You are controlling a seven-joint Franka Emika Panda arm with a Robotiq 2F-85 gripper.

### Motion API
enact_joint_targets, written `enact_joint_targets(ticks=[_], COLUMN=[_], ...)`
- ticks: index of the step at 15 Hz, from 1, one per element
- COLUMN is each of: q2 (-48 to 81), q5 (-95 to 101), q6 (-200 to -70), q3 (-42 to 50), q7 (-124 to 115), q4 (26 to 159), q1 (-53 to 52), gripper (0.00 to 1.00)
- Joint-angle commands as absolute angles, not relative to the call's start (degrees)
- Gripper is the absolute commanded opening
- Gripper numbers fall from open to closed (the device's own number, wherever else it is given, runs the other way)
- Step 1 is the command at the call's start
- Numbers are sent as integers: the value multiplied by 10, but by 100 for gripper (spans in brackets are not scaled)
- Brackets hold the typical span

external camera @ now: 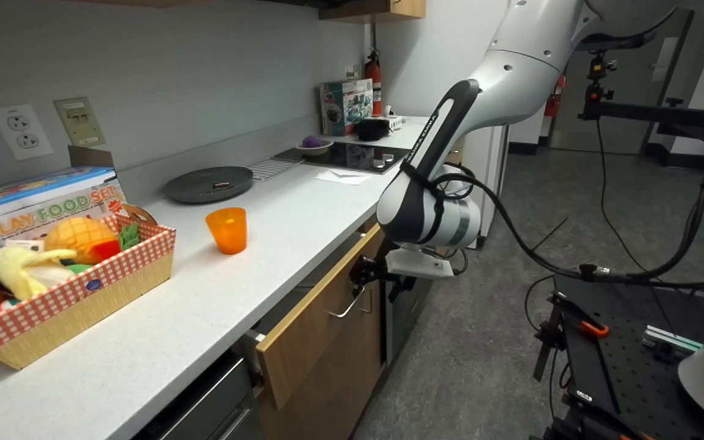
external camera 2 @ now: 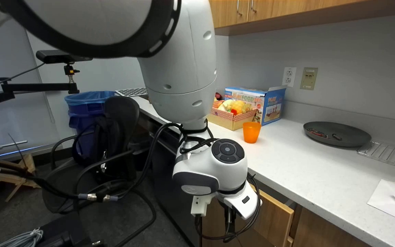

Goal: Open the top drawer

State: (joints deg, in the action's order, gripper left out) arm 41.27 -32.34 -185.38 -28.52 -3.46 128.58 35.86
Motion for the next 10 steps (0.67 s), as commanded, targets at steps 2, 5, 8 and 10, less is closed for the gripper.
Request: enact_joint_targets(ticks=[2, 5, 8, 10], q2=[352, 325, 281, 242], q5=[-317, -304, -298, -303], q6=[-1894, -1956, -1998, -2002], q3=[-325, -345, -360, -370], q7=[-10, 14, 44, 61], q4=[1399, 1456, 1505, 1533], q1=[386, 391, 372, 361], gripper=[100, 100, 100, 100])
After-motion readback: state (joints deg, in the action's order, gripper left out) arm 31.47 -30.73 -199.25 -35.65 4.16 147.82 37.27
